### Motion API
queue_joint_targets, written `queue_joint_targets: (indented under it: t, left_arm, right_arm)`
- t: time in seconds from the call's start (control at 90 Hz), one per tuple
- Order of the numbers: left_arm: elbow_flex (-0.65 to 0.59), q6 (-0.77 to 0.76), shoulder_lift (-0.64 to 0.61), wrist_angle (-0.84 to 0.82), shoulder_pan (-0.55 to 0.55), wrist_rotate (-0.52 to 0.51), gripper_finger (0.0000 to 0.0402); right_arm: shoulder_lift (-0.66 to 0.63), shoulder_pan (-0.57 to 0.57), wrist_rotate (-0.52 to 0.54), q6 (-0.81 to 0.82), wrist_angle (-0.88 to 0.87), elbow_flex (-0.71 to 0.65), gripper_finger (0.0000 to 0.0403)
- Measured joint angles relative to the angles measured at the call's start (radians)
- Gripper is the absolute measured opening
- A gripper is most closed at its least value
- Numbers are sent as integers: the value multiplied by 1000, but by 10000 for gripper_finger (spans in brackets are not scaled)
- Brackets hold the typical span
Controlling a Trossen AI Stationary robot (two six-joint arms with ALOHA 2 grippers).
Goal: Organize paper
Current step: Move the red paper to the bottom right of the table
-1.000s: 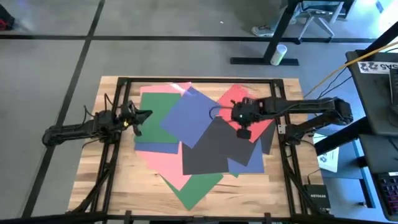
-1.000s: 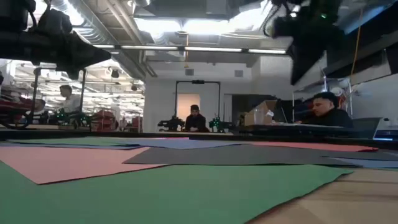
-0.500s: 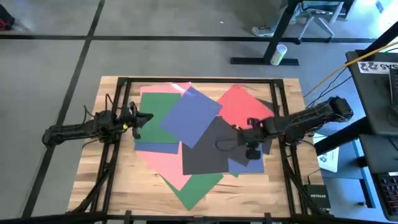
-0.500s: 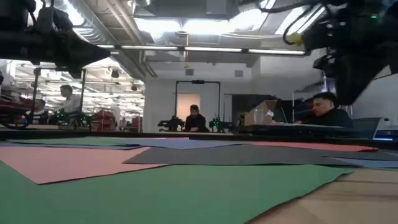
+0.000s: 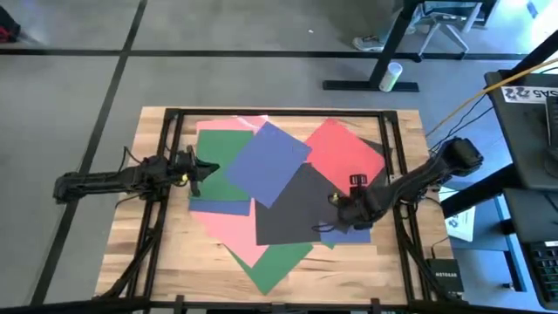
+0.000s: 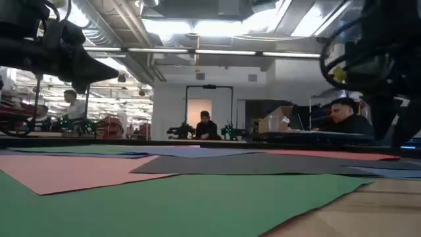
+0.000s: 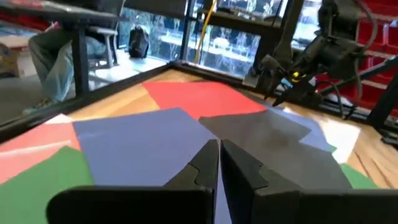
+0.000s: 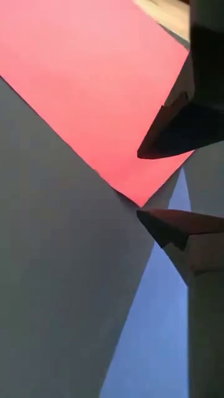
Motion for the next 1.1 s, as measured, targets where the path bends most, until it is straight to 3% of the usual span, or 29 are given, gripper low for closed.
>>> queue_joint_targets:
  t: [0.567, 1.1]
  left_arm:
    - [0, -30, 14, 0, 0, -1, 1]
    - [0, -42, 14, 0, 0, -1, 1]
  right_arm:
    - [86, 35, 36, 86, 9, -66, 131]
    - [87, 34, 183, 139, 93, -64, 131]
